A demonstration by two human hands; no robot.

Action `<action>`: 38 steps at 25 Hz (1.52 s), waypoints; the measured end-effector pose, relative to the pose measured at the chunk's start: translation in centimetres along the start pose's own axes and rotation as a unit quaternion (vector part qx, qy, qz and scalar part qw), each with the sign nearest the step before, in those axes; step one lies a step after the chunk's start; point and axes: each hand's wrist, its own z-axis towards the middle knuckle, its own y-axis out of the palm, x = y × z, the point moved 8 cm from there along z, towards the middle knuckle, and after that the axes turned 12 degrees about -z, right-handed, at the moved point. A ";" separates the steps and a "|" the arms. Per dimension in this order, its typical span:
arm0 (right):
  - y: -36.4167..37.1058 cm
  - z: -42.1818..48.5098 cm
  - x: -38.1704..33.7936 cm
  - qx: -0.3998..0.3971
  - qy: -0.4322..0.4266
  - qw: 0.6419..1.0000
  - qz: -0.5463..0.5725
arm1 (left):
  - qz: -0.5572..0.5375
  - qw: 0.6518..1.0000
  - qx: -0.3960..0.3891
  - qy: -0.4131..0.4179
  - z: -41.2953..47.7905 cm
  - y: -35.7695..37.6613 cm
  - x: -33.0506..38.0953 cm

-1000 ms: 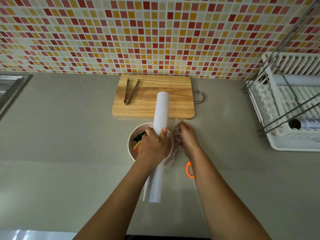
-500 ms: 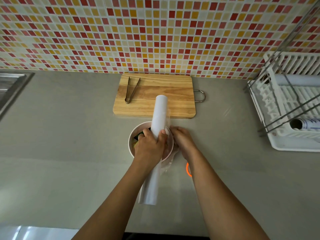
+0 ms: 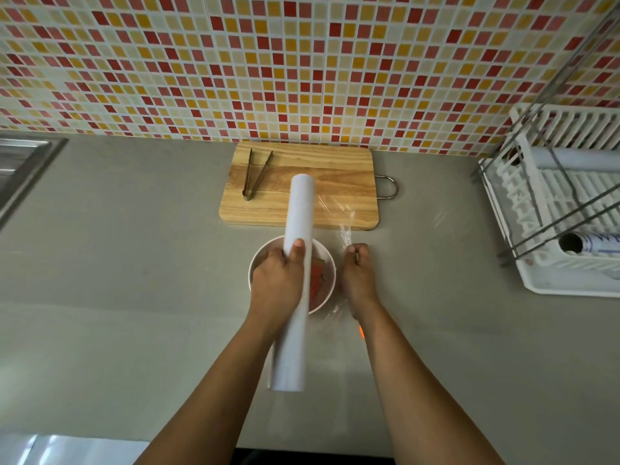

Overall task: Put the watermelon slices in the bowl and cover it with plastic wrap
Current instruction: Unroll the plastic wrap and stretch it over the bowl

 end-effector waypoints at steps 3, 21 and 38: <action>0.4 0.1 0.1 -0.018 0.017 1.000 0.001 | -0.126 0.986 -0.028 -0.106 0.7 -0.6 -1.8; 1.2 0.3 0.1 -0.011 0.003 1.000 -0.029 | -0.153 0.976 -0.059 -0.142 2.8 -6.2 -4.5; 1.1 0.4 0.0 0.011 0.015 1.000 -0.019 | -0.219 0.959 -0.081 -0.163 5.1 -7.7 -7.7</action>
